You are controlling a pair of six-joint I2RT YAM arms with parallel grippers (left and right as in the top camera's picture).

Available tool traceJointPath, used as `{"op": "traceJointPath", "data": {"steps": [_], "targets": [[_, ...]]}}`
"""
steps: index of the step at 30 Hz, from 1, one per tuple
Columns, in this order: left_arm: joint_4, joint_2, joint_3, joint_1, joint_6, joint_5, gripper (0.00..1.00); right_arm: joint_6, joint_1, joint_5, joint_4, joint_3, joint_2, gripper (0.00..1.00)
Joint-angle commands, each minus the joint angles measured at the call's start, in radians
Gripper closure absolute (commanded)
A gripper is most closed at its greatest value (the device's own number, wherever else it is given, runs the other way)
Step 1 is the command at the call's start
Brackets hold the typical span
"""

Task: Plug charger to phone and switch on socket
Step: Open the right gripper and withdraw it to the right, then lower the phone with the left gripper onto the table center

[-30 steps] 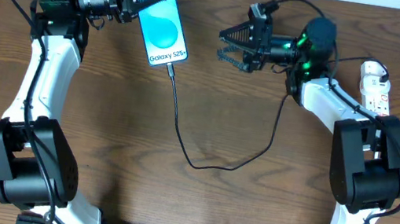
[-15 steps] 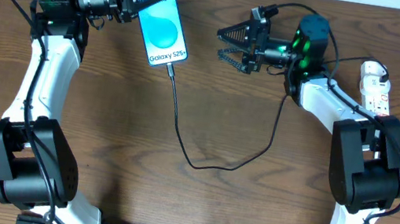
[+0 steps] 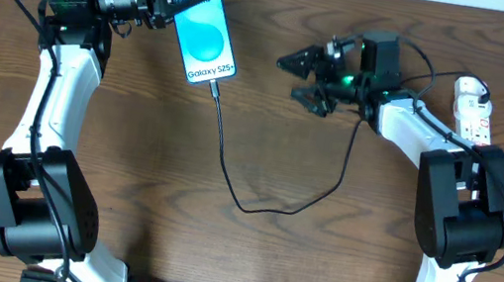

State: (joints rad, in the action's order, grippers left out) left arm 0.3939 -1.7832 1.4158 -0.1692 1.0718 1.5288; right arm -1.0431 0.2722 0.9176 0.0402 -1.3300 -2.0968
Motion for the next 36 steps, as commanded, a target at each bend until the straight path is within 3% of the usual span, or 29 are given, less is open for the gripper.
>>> {"op": "traceJointPath", "data": {"steps": [1, 9, 17, 26, 32, 36], "targets": [[0.008, 0.02, 0.006, -0.003, -0.006, 0.023, 0.92, 0.122, -0.006, -0.123, -0.085, -0.001, 0.011, 0.01], [0.008, 0.019, -0.031, 0.003, -0.007, 0.022, 0.93, 0.151, -0.007, -0.37, -0.28, -0.002, 0.107, 0.01], [0.008, 0.018, -0.118, 0.064, -0.087, -0.024, 0.93, 0.201, -0.007, -0.558, -0.394, -0.002, 0.258, 0.01], [-0.011, -0.003, -0.237, 0.17, -0.181, -0.138, 0.93, 0.31, -0.011, -0.636, -0.48, -0.002, 0.416, 0.01], [-0.254, -0.035, -0.283, 0.256, -0.337, -0.327, 0.93, 0.335, -0.011, -0.635, -0.486, -0.002, 0.486, 0.01], [-0.487, -0.05, -0.287, 0.314, -0.468, -0.551, 0.93, 0.343, -0.011, -0.635, -0.499, -0.002, 0.496, 0.01]]}}
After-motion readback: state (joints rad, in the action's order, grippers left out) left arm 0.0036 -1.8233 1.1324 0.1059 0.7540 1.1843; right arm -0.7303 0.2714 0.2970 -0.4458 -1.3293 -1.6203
